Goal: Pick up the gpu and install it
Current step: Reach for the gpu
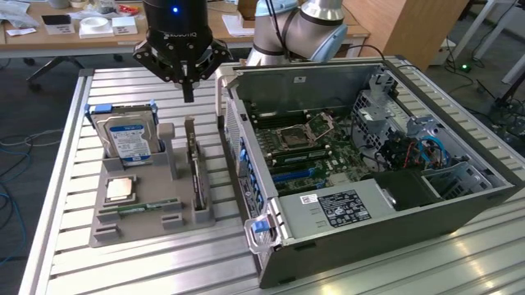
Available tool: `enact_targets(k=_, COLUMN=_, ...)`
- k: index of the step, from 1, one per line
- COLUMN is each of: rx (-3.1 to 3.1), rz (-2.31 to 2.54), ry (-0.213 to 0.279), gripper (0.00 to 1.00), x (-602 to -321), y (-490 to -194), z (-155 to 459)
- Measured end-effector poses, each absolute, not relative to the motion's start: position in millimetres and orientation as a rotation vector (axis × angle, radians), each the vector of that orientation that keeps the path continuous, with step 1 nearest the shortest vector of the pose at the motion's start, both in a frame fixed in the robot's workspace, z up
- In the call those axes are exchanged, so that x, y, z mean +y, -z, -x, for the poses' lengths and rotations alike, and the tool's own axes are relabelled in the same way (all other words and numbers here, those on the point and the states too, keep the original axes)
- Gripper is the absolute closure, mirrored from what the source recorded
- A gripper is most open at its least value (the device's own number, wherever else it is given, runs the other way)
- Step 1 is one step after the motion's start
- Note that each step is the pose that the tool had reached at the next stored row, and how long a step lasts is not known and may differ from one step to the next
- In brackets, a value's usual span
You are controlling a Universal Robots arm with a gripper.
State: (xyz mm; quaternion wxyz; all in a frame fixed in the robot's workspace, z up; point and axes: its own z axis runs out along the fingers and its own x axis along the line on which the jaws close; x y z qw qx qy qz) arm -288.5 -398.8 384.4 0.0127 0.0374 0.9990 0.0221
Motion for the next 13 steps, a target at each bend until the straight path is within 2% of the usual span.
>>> enact_targets(k=13, rx=3.113, rz=-0.117, ry=-0.069, gripper=0.89, x=-399.6, y=-384.3, z=289.3)
